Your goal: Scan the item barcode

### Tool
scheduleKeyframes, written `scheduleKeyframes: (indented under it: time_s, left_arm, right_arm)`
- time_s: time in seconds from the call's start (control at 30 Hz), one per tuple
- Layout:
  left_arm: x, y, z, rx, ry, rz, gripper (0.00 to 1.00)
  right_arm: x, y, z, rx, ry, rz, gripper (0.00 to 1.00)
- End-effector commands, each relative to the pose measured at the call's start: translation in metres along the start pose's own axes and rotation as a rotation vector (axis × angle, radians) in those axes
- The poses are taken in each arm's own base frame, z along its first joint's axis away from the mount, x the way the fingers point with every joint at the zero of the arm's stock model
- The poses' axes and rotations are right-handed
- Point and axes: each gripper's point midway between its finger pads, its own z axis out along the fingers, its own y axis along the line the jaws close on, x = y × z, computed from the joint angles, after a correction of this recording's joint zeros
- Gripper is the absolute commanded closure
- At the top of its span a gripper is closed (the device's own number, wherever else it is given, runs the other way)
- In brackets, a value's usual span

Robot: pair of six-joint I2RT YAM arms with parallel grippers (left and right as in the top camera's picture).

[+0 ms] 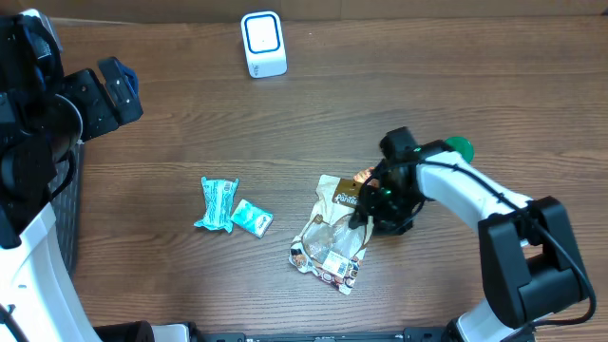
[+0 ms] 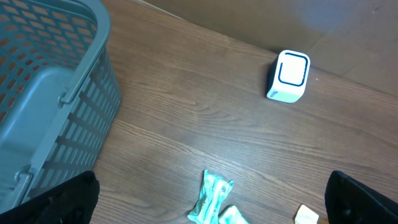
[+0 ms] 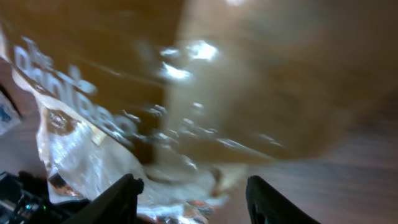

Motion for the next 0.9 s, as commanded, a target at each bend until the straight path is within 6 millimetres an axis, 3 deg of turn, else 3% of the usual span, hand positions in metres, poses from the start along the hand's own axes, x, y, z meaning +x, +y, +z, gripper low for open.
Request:
scheduleKeyframes:
  time_s: [0.0, 0.3, 0.53, 0.67, 0.77, 0.87]
  left_arm:
    - [-0.003, 0.002, -0.001, -0.009, -0.013, -0.013, 0.01]
    - [-0.003, 0.002, -0.001, -0.009, -0.013, -0.013, 0.00]
    - [-0.003, 0.002, -0.001, -0.009, -0.013, -0.013, 0.01]
    - [-0.003, 0.002, -0.001, -0.009, -0.013, -0.013, 0.01]
    - [-0.003, 0.002, -0.001, -0.009, -0.013, -0.013, 0.01]
    - [-0.003, 0.002, -0.001, -0.009, -0.013, -0.013, 0.01]
  right_arm:
    - [0.002, 0.005, 0.014, 0.011, -0.022, 0.084, 0.48]
    - [-0.009, 0.015, 0.014, -0.012, -0.067, 0.074, 0.54]
    - [-0.039, 0.059, 0.004, -0.148, -0.183, 0.010, 0.54]
    - [-0.041, 0.080, 0.007, -0.182, -0.214, -0.036, 0.54]
    - [-0.041, 0.084, 0.005, -0.168, -0.224, -0.049, 0.53]
    - [-0.047, 0.085, -0.011, -0.134, -0.252, -0.072, 0.53]
